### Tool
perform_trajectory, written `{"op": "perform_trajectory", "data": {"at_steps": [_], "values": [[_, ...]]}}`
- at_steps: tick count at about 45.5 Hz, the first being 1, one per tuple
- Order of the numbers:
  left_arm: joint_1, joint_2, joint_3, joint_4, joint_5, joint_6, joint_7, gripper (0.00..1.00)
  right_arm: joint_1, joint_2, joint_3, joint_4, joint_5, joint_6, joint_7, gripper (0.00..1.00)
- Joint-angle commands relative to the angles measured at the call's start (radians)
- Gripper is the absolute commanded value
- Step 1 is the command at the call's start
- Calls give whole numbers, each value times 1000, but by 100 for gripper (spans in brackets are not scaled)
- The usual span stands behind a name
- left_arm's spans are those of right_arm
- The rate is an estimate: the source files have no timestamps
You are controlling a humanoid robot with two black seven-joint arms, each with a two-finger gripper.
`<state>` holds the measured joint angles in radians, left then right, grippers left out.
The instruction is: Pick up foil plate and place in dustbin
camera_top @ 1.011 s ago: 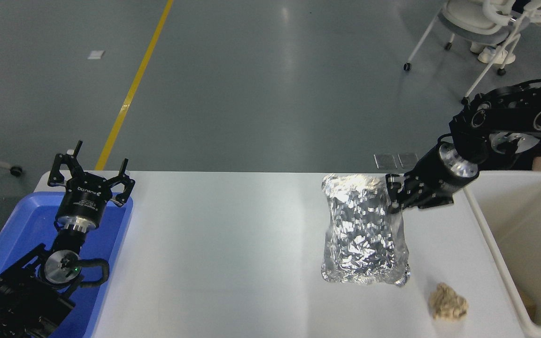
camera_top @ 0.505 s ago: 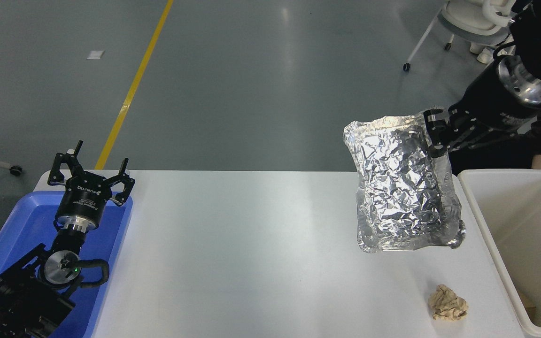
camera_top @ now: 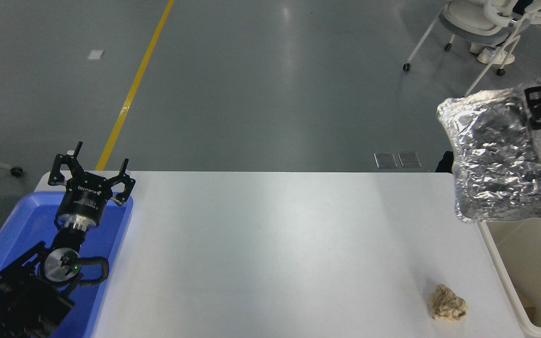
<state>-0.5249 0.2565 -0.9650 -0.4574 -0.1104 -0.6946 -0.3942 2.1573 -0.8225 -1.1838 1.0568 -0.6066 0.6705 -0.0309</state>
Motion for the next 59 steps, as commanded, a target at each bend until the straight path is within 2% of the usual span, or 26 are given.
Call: {"op": "perform_trajectory", "data": {"at_steps": [1, 8, 18, 25, 31, 39, 40, 42, 43, 52, 59], "values": [[-1, 0, 0, 0, 0, 0, 0, 100, -469, -127, 243, -306, -85, -201, 26, 0], [-1, 0, 0, -1, 0, 0, 0, 100, -796, -101, 410, -484, -82, -324, 66, 0], [-1, 0, 0, -1, 0, 0, -2, 100, -1140, 5, 552, -643, -71, -479, 68, 0], [-1, 0, 0, -1, 0, 0, -2, 100, -1297, 124, 595, -785, -44, -537, 62, 0], [-1, 0, 0, -1, 0, 0, -2, 100, -1349, 164, 613, -830, 17, -546, 63, 0], [-1, 0, 0, -1, 0, 0, -2, 100, -1360, 181, 615, -830, 24, -575, 63, 0], [-1, 0, 0, -1, 0, 0, -2, 100, -1360, 183, 615, -828, 24, -575, 63, 21], [-1, 0, 0, 0, 0, 0, -2, 100, -1360, 186, 615, -825, 24, -583, 63, 91], [-1, 0, 0, -1, 0, 0, -2, 100, -1360, 186, 615, -824, 24, -583, 63, 100], [-3, 0, 0, -1, 2, 0, 0, 100, -1338, 186, 616, -792, 24, -571, 65, 100], [-3, 0, 0, -1, 2, -2, 2, 100, -1210, 160, 604, -623, 13, -520, 62, 100]]}}
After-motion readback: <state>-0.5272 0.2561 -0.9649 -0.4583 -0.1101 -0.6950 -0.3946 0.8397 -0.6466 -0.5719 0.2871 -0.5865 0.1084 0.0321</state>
